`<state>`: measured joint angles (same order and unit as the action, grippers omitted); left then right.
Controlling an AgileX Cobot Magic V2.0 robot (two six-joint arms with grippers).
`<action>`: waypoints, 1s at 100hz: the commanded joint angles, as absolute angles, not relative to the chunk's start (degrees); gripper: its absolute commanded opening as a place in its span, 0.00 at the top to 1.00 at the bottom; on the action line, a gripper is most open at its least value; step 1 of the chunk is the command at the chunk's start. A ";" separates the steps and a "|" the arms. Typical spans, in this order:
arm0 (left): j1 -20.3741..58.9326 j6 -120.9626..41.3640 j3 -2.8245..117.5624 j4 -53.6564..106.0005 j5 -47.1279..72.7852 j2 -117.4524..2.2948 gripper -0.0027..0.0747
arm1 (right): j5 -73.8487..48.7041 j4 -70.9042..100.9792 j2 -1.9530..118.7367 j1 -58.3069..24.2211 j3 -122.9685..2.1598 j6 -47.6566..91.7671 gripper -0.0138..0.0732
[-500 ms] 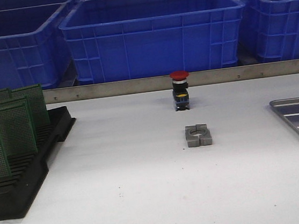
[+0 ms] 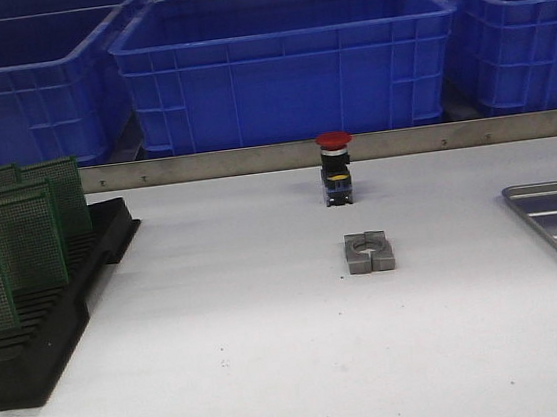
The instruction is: Place circuit board on tray
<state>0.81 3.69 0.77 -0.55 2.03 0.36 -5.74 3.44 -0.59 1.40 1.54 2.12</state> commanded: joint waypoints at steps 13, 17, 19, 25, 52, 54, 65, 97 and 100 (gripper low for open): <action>0.60 4.12 11.92 0.00 8.14 0.21 0.99 | -1.73 3.41 -1.85 1.41 1.51 2.55 0.91; 0.60 4.12 14.52 0.00 10.36 -1.06 0.99 | -1.73 3.41 -1.85 1.41 1.51 2.55 0.91; 0.60 4.12 15.82 0.00 11.73 -1.82 0.99 | -1.73 3.41 -1.85 1.41 1.51 2.55 0.91; 0.60 4.12 19.82 0.00 15.89 -4.44 0.99 | -1.73 3.41 -1.85 1.41 1.51 2.55 0.91; 0.60 4.12 34.57 0.00 28.81 -22.54 0.99 | -1.73 3.41 -1.85 1.41 1.51 2.55 0.91; 0.60 4.12 35.55 0.00 29.58 -24.11 0.99 | -1.73 3.41 -1.85 1.41 1.51 2.55 0.91; 0.60 4.12 40.43 0.00 33.34 -32.31 0.98 | -1.73 3.41 -1.85 1.41 1.51 2.55 0.91; 0.60 -24.72 51.42 12.56 40.37 -55.09 0.37 | -1.73 3.41 -1.85 1.41 1.51 2.55 0.91; 0.60 -30.02 52.98 14.01 42.23 -56.90 0.37 | -1.73 3.41 -1.85 1.41 1.51 2.55 0.91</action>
